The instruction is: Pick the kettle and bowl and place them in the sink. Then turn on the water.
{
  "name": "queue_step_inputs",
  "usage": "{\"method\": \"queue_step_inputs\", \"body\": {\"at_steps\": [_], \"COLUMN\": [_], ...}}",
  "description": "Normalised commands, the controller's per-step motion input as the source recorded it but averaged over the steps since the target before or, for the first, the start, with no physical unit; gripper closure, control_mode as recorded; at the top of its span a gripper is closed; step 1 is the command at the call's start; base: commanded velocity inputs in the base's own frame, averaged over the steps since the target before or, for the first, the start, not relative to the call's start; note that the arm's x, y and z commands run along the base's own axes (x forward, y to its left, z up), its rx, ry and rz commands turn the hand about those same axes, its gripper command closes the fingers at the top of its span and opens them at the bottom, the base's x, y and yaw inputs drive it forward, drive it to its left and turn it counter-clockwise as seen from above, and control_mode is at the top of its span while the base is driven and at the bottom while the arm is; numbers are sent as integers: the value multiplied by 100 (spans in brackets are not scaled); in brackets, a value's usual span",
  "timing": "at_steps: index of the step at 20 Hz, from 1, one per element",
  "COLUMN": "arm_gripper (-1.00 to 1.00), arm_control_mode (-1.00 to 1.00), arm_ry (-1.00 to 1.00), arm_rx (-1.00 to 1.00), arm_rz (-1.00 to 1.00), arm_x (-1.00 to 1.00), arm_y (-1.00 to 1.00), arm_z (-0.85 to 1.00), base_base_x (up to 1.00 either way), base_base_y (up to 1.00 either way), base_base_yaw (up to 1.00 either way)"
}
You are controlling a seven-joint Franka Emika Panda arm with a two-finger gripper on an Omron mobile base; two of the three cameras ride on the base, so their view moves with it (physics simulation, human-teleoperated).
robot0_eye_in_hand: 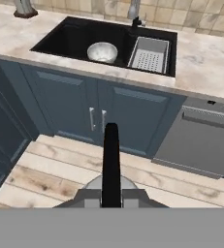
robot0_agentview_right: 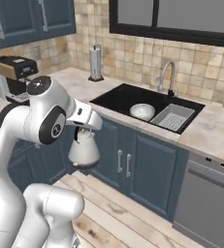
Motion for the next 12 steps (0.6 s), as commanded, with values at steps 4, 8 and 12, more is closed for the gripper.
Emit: {"method": "queue_step_inputs", "body": {"at_steps": [4, 8, 12], "arm_gripper": [100, 100, 100], "arm_control_mode": [100, 100, 100], "arm_ry": [0, 0, 0], "arm_rx": [0, 0, 0], "arm_rz": [0, 0, 0], "arm_x": [0, 0, 0], "arm_y": [0, 0, 0], "arm_z": [0, 0, 0], "base_base_x": [55, 57, 48], "base_base_y": [42, 15, -4], "base_base_yaw": [-33, -27, -20]}}
